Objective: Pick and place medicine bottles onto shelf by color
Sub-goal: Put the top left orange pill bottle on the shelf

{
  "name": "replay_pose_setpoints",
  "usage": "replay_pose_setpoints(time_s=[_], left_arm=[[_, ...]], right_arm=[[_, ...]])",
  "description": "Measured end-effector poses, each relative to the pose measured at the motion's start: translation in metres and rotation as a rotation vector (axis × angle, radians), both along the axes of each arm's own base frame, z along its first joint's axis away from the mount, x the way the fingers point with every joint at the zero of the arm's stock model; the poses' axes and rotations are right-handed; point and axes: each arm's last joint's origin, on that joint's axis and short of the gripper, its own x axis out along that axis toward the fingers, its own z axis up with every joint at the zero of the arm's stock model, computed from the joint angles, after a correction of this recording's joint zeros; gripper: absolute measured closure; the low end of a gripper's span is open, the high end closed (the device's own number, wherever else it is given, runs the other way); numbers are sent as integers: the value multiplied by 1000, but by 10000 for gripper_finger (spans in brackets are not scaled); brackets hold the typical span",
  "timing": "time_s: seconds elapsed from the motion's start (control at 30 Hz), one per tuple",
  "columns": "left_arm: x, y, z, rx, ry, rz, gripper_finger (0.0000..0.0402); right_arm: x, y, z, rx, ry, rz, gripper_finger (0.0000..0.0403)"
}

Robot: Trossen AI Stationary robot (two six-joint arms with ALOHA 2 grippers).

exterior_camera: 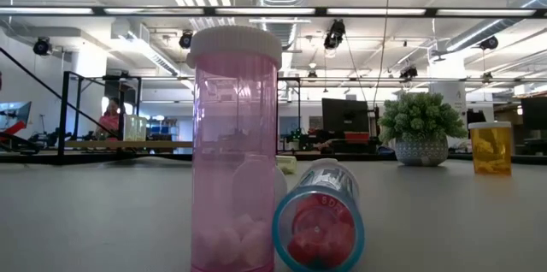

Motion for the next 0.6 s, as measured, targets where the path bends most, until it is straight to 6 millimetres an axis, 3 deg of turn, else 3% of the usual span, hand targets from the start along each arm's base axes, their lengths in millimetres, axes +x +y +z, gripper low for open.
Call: replay_pose_setpoints(time_s=[0.3,0.6], left_arm=[[9,0,12,228,-93,-42,201],[9,1,16,210,-146,-4,201]], right_arm=[[11,2,-12,-8,59,75,226],[22,1,-23,-1,105,70,226]])
